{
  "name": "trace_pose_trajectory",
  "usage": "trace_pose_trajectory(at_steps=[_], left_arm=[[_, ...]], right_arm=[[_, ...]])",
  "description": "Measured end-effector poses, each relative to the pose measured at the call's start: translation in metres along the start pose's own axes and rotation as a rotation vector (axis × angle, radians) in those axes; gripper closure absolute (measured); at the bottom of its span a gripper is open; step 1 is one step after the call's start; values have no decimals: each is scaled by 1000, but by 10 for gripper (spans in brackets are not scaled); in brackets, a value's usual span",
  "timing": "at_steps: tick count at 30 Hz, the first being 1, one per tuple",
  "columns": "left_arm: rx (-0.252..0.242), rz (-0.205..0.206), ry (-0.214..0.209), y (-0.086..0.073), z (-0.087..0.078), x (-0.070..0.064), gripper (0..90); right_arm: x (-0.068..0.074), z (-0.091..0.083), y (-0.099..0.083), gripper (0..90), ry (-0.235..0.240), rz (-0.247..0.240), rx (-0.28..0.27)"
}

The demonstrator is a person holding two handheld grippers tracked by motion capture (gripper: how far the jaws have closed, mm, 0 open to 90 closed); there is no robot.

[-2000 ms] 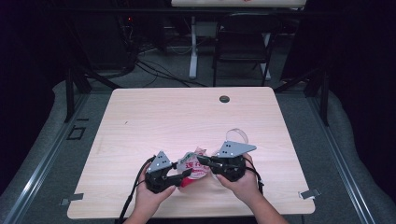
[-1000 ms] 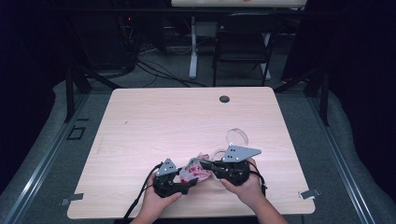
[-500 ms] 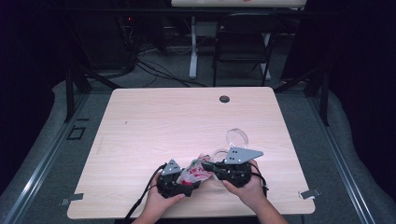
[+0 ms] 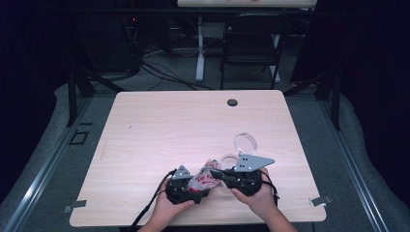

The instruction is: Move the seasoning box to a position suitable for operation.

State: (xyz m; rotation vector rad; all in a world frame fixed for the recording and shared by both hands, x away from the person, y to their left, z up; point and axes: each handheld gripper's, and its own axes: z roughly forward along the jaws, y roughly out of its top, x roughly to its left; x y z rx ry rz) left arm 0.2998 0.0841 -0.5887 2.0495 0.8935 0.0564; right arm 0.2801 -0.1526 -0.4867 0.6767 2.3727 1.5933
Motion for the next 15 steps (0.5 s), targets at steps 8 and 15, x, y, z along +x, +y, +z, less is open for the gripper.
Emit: trace_pose_trajectory(at_steps=[8,15], left_arm=[[6,17,21,1,2,-3,259],[13,38,23,3,3,-2,269]], right_arm=[[1,-2,-1,900,-7,4,1],[2,-2,-2,900,-9,6,-1]])
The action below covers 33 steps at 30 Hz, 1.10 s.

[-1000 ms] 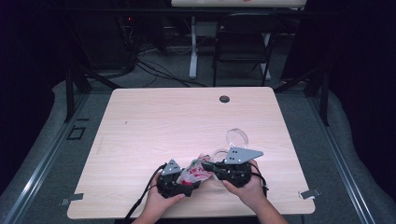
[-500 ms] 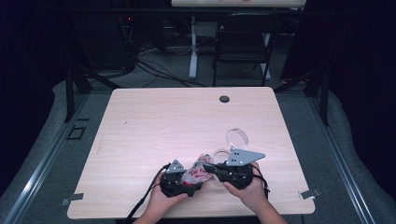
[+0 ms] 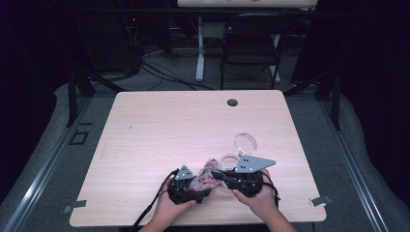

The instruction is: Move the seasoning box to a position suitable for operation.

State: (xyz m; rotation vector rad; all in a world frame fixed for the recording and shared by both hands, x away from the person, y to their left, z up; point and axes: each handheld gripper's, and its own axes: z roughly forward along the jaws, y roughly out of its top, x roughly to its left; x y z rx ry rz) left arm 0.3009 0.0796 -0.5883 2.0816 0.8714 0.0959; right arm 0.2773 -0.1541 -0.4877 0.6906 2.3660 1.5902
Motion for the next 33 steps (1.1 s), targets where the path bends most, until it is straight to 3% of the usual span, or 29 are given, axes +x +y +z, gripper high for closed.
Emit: trace_pose_trajectory(at_steps=[8,22,33], left_arm=[[-4,0,15,0,0,-1,325],[-5,48,39,0,-2,-2,435],[-17,61,40,-1,-4,-2,516]], right_arm=[[1,0,0,900,1,2,2],[0,2,0,900,5,1,2],[-3,2,0,900,4,12,-5]])
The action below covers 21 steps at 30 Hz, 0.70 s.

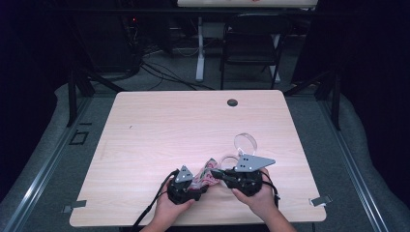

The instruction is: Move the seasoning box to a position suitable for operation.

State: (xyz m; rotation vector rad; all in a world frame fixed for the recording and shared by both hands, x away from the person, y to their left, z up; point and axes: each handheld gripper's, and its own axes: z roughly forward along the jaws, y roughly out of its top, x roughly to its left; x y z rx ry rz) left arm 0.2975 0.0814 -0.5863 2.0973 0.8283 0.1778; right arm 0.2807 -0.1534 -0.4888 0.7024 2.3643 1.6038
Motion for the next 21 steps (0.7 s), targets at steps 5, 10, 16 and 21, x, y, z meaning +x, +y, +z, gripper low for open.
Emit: trace_pose_trajectory(at_steps=[5,10,16,21], left_arm=[[-11,-3,2,0,0,0,540],[-14,-1,-2,0,0,0,551],[-12,4,0,0,0,0,552],[-10,26,16,0,0,-2,552]], right_arm=[[-1,0,0,900,1,-1,1],[-2,0,0,900,-2,1,0],[-3,0,0,900,-7,7,-3],[-6,-1,-1,900,-20,23,-3]])
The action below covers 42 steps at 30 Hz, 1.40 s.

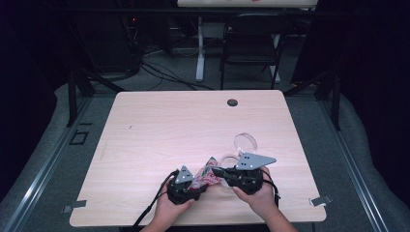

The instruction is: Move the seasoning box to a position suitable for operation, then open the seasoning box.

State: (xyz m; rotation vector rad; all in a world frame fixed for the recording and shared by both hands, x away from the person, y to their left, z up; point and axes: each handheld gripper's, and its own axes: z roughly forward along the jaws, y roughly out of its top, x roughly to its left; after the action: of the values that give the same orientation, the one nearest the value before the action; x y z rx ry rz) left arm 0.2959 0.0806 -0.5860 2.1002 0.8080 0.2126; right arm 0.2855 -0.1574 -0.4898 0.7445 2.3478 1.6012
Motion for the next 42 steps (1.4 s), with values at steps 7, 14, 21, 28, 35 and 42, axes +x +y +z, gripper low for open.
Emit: trace_pose_trajectory(at_steps=[7,14,21,28,35,42], left_arm=[[-10,-9,5,0,1,0,551],[1,0,11,0,1,-1,546],[-5,13,18,0,0,-2,552],[-18,7,4,0,-1,1,570],[-25,-9,-4,-1,-2,1,578],[-40,-6,8,0,-5,0,582]], right_arm=[[-7,0,-2,900,-8,46,-11],[-11,0,-2,900,-9,60,-10],[-15,-1,-3,900,-13,85,-16],[-12,-2,-2,900,3,64,-23],[-8,-2,0,900,6,44,-27],[-5,-3,2,900,12,28,-28]])
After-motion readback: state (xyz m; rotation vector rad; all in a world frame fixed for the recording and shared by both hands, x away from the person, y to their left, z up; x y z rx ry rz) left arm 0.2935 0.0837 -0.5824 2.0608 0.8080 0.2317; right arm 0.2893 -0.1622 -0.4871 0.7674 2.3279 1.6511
